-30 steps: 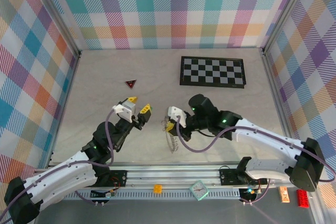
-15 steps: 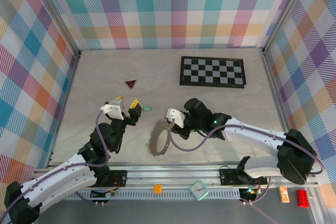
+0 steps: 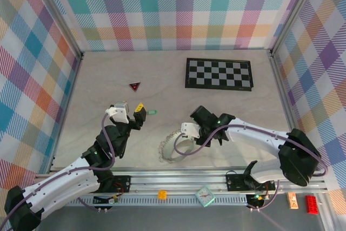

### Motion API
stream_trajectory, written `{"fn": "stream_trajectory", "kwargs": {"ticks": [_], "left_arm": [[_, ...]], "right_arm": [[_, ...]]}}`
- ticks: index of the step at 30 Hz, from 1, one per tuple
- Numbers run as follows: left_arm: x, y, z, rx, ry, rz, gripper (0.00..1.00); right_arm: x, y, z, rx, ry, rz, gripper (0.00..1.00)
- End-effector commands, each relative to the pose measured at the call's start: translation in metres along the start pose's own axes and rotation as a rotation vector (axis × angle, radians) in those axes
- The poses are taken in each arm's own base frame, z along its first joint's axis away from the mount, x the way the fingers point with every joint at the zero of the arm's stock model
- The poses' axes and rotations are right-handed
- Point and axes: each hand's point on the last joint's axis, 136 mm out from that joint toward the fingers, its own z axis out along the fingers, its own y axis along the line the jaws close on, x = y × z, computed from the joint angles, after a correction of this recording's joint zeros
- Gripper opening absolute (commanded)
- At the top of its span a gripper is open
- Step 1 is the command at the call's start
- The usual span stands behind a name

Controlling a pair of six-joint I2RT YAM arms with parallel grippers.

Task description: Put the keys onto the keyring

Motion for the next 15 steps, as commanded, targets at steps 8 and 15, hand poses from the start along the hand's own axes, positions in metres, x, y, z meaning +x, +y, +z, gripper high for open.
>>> {"fn": "stream_trajectory", "kwargs": {"ticks": [8,15], "left_arm": [[0.0,0.007,0.003,-0.036,0.001,-0.015,0.69],[0.001,0.009,0.003,-0.038,0.007,-0.01,0.69]], "right_arm": [[0.041,0.001,0.011,0.0,0.239,-0.056,0.02],[0.069,0.009,0.009,-0.041,0.369,-0.092,0.1]]}}
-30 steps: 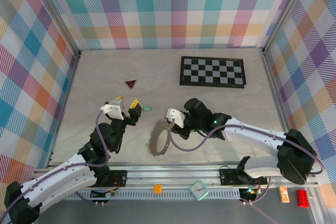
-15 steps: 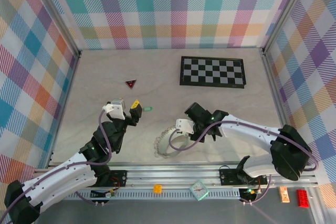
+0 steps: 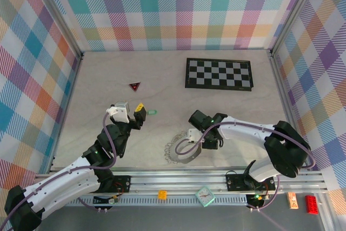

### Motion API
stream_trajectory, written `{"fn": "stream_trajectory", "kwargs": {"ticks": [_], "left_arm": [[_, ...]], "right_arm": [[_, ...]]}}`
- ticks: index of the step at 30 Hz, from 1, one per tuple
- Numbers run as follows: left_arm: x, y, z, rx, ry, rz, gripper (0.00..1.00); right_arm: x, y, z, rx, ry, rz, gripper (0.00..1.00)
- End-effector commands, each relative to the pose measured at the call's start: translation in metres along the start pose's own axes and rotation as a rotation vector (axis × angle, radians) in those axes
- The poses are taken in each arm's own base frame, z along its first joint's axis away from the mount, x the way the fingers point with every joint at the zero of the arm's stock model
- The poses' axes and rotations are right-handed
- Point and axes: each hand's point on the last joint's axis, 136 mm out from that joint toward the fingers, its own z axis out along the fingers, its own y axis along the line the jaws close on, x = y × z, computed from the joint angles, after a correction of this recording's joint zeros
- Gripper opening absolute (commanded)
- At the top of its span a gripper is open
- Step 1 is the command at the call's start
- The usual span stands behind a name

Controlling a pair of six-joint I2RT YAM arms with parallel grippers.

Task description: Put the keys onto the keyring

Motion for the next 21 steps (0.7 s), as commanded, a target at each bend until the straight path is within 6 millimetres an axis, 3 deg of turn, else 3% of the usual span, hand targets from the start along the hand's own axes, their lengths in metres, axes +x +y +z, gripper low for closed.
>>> {"fn": "stream_trajectory", "kwargs": {"ticks": [1,4,7,13,15,18,21], "left_arm": [[-0.004,0.005,0.001,-0.022,-0.008,-0.021,0.69],[-0.003,0.006,0.002,-0.024,-0.005,-0.019,0.69],[-0.003,0.006,0.002,-0.021,-0.005,-0.019,0.69],[-0.003,0.005,0.003,-0.015,-0.003,-0.009,0.69],[-0.001,0.004,0.004,-0.01,0.004,-0.006,0.69],[0.002,0.002,0.005,0.0,0.02,0.001,0.69],[0.008,-0.002,0.007,0.019,0.045,0.011,0.7]], "right_arm": [[0.015,0.005,-0.005,-0.021,0.079,-0.039,0.14],[0.018,0.004,-0.009,-0.016,0.084,-0.031,0.27],[0.008,0.004,-0.019,-0.023,0.004,0.007,0.36],[-0.026,-0.011,-0.055,-0.027,-0.255,0.177,0.41],[-0.042,-0.028,-0.071,-0.003,-0.386,0.311,0.48],[-0.062,-0.051,-0.092,-0.021,-0.543,0.563,0.47],[-0.065,-0.058,-0.094,-0.067,-0.578,0.812,0.44]]}}
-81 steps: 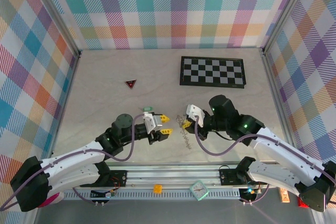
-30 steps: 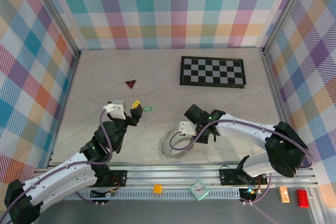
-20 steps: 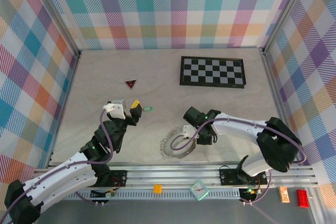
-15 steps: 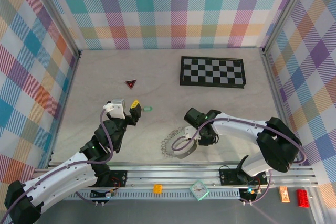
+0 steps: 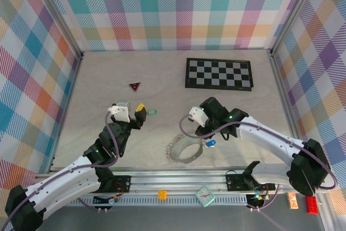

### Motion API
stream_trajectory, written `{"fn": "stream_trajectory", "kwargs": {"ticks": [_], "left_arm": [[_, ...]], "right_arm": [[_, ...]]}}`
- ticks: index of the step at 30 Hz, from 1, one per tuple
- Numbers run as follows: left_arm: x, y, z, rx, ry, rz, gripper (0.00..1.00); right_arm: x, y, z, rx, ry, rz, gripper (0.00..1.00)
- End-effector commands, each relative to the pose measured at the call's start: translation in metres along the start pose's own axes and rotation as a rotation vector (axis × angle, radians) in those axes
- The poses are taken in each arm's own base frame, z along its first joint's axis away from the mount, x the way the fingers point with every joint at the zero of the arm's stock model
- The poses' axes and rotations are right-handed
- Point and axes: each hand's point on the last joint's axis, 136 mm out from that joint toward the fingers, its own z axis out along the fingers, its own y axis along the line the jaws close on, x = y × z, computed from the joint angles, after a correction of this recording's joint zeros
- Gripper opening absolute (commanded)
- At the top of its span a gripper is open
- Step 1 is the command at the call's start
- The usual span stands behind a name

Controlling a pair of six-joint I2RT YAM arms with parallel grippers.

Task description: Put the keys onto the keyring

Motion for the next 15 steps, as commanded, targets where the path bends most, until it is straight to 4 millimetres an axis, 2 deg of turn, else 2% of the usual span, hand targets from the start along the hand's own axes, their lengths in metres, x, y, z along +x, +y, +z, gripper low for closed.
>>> {"fn": "stream_trajectory", "kwargs": {"ticks": [1,6,9,12,15], "left_arm": [[-0.002,-0.005,0.002,0.025,0.012,-0.012,0.7],[0.004,-0.012,0.005,0.052,0.032,-0.011,0.71],[0.009,-0.018,0.009,0.076,0.055,-0.012,0.71],[0.016,-0.024,0.012,0.098,0.083,-0.021,0.71],[0.025,-0.029,0.015,0.117,0.121,-0.029,0.72]], "right_arm": [[-0.028,0.004,-0.004,-0.061,-0.105,0.341,0.42],[-0.012,0.002,-0.013,-0.035,-0.078,0.57,0.42],[0.011,-0.007,-0.015,0.046,-0.029,0.724,0.41],[0.028,0.0,-0.007,0.023,0.06,0.85,0.47],[0.036,0.009,0.005,-0.01,0.121,0.924,0.5]]}}
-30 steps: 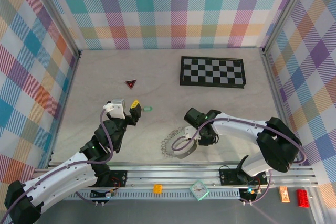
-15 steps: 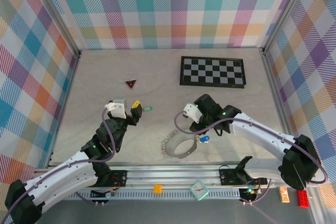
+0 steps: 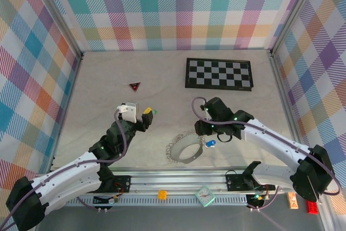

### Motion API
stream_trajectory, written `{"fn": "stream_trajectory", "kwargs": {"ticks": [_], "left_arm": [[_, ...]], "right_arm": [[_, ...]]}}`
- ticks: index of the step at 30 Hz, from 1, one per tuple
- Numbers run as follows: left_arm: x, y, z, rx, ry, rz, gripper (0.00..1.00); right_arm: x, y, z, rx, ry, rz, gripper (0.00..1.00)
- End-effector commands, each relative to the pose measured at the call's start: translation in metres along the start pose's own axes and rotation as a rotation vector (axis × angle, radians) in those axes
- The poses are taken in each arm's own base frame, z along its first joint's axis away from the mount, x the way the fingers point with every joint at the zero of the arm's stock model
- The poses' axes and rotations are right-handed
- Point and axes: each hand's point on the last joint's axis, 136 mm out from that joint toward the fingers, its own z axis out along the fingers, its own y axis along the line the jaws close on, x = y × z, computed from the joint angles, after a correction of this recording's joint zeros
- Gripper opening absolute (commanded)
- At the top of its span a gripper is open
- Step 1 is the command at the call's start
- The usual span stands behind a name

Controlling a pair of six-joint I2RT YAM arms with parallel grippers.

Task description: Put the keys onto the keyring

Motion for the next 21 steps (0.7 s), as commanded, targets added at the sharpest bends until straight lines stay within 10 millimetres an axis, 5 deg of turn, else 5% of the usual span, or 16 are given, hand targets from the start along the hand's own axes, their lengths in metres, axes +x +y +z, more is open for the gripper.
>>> {"fn": "stream_trajectory", "kwargs": {"ticks": [1,10,21], "left_arm": [[-0.008,-0.01,0.004,0.043,0.009,-0.046,0.72],[0.01,-0.011,0.005,0.051,0.079,-0.085,0.72],[0.011,-0.007,0.002,0.037,0.075,-0.076,0.72]], "right_arm": [[0.026,-0.011,0.015,0.043,0.114,0.2,0.5],[0.037,-0.02,0.046,0.139,0.205,0.445,0.3],[0.03,-0.03,0.058,0.227,0.204,0.471,0.28]]}}
